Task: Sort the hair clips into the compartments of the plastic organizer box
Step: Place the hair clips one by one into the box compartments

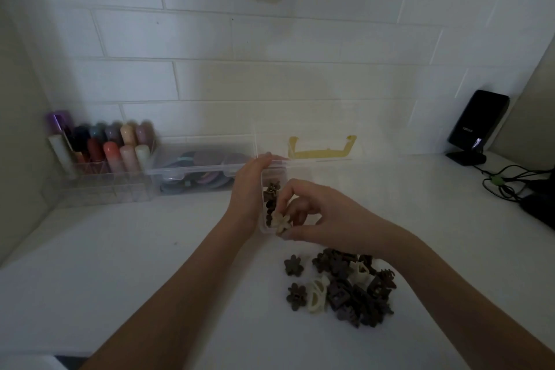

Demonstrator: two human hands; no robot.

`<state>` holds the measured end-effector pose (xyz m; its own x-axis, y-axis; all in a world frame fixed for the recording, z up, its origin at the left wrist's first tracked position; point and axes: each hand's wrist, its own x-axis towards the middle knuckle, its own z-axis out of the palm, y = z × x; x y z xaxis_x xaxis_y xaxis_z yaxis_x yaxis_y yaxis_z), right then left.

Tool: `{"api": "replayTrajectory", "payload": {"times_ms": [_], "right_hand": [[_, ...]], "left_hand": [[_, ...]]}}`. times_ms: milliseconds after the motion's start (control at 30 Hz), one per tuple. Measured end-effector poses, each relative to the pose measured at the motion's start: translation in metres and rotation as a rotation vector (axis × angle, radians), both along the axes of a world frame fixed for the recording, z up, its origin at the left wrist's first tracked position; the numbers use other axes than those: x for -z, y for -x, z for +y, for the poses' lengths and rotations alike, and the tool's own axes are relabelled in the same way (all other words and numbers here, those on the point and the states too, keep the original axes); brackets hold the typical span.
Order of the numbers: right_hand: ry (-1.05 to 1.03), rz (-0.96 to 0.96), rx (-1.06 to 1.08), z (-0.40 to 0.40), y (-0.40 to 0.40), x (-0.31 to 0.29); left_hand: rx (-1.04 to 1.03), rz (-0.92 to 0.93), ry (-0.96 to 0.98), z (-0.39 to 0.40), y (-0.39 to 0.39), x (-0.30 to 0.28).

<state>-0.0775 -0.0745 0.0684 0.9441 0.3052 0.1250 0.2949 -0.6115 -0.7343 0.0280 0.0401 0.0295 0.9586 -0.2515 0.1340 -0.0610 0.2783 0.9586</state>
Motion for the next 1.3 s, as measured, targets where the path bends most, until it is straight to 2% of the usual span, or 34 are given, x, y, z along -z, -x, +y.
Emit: {"api": "replayTrajectory", "payload": {"times_ms": [233, 400, 533, 700, 800, 867, 933, 1067, 1233, 1300], "right_hand": [[-0.078, -0.132, 0.052, -0.002, -0.003, 0.002], [-0.188, -0.276, 0.227, -0.010, -0.008, 0.001], [-0.248, -0.296, 0.336, -0.013, -0.009, 0.005], [-0.087, -0.449, 0.293, 0.002, -0.008, 0.015], [0.168, -0.545, 0.307, 0.012, -0.010, 0.028], [0.256, -0.645, 0.306, 0.015, -0.014, 0.038], [0.278, -0.714, 0.299, 0.016, -0.020, 0.043], [0.336, -0.721, 0.266, 0.013, -0.022, 0.043], [0.253, -0.746, 0.248, 0.004, -0.016, 0.035], [0.351, -0.717, 0.206, 0.002, -0.011, 0.036]], "left_hand": [[0.002, 0.033, 0.000, 0.000, -0.004, 0.005], [-0.012, 0.041, -0.006, 0.000, -0.003, 0.004], [-0.015, 0.027, -0.005, 0.001, 0.002, 0.001], [0.027, -0.006, 0.062, 0.002, 0.002, 0.002], [0.044, 0.005, 0.105, 0.002, 0.003, 0.002], [0.047, 0.004, 0.100, 0.001, 0.003, 0.001], [0.045, 0.022, 0.113, 0.000, 0.003, 0.002], [0.062, 0.031, 0.105, 0.000, 0.003, 0.002], [0.070, 0.038, 0.104, 0.002, 0.001, 0.003], [0.066, 0.048, 0.103, 0.001, 0.001, 0.003]]}}
